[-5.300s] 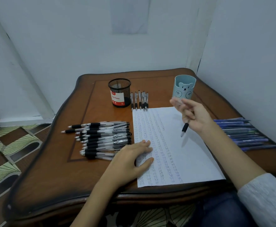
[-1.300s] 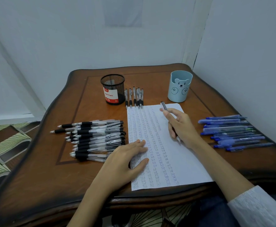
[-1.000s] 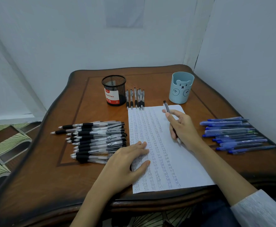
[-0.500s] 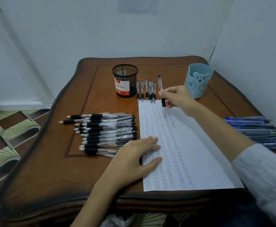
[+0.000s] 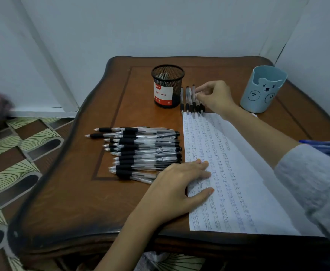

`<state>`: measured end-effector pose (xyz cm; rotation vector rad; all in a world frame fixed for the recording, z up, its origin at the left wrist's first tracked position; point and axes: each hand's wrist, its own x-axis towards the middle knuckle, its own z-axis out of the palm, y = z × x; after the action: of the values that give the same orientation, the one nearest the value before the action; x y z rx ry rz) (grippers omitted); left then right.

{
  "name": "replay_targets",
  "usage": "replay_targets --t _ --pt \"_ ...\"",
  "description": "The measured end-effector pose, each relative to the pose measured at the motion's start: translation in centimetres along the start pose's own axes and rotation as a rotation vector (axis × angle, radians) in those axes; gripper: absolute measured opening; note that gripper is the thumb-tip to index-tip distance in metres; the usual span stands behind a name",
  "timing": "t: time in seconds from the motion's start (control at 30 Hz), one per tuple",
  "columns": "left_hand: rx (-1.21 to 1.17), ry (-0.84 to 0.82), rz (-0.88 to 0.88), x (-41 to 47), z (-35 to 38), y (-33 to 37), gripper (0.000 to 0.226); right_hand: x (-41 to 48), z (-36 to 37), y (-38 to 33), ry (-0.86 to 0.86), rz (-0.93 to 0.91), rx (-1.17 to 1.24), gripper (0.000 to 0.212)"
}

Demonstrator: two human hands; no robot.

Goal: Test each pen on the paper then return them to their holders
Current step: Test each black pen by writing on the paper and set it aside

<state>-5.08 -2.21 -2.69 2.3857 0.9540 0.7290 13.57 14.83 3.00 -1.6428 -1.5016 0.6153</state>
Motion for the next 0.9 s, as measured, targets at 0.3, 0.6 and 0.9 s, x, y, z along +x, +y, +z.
replay_targets --t 0.3,0.6,0.9 --pt "0.016 -0.008 -0.007 0.1 -0.1 0.3 0.042 -4.8 0.9 -0.9 -0.404 -0.212 -0.03 0.013" --pt "0.01 -0.009 -0.016 0.0 -0.3 0.6 0.041 -4.5 3.8 -1.3 -0.508 -0.246 -0.106 0.018" --pt "0.004 -0.01 -0.011 0.0 -0.2 0.5 0.041 -5.1 1.6 -0.5 -0.416 -0.179 -0.052 0.008"
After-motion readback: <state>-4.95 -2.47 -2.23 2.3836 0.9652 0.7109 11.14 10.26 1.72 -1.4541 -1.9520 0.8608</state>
